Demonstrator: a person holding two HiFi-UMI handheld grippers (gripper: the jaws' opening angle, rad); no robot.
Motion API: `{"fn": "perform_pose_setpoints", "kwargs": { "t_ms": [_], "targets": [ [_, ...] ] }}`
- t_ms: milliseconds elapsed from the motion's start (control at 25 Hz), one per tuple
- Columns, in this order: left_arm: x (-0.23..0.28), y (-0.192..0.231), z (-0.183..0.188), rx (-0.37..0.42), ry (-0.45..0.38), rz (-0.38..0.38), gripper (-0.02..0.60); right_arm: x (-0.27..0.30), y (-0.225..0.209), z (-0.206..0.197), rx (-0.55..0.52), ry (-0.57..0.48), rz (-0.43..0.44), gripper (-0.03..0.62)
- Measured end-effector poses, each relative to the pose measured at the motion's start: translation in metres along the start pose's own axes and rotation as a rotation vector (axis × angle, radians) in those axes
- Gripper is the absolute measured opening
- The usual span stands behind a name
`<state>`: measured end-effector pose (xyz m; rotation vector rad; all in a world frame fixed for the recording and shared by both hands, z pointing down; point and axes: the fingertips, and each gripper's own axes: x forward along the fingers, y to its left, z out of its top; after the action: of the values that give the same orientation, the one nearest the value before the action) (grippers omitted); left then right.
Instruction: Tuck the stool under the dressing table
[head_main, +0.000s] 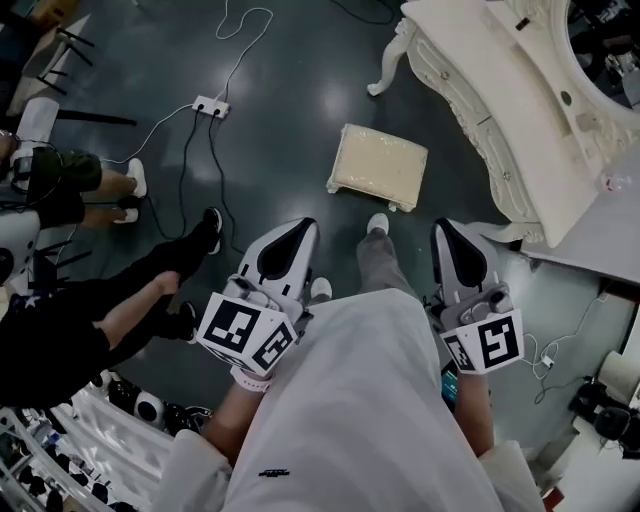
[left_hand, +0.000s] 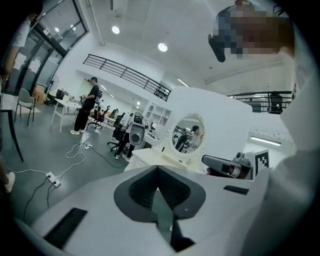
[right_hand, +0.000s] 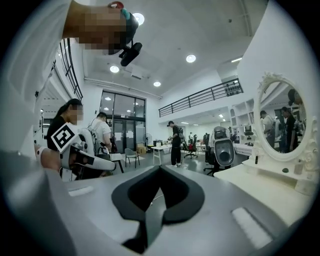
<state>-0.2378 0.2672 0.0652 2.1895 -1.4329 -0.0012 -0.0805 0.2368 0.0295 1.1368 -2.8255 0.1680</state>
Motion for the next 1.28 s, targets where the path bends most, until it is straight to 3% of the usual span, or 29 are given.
{"fn": "perform_pose_setpoints", "kwargs": {
  "t_ms": [320,680,1280],
  "targets": [
    [0.095,-0.017,0.027,0.004,0.043,0.048,0.009,0.044,-0.093,0.014,0.05,-0.017,0.093,0.009],
    [0.191,-0.037,0.039,0.023,0.087,0.124,0.009,0.072,-0.203,0.003,0.108,-0.019,0.149,0.009],
    [0.255,-0.01,0.038,-0.015,0.148,0.134,0.009,0.116,-0.254,-0.021,0.153,0.037,0.146,0.009]
  ]
}}
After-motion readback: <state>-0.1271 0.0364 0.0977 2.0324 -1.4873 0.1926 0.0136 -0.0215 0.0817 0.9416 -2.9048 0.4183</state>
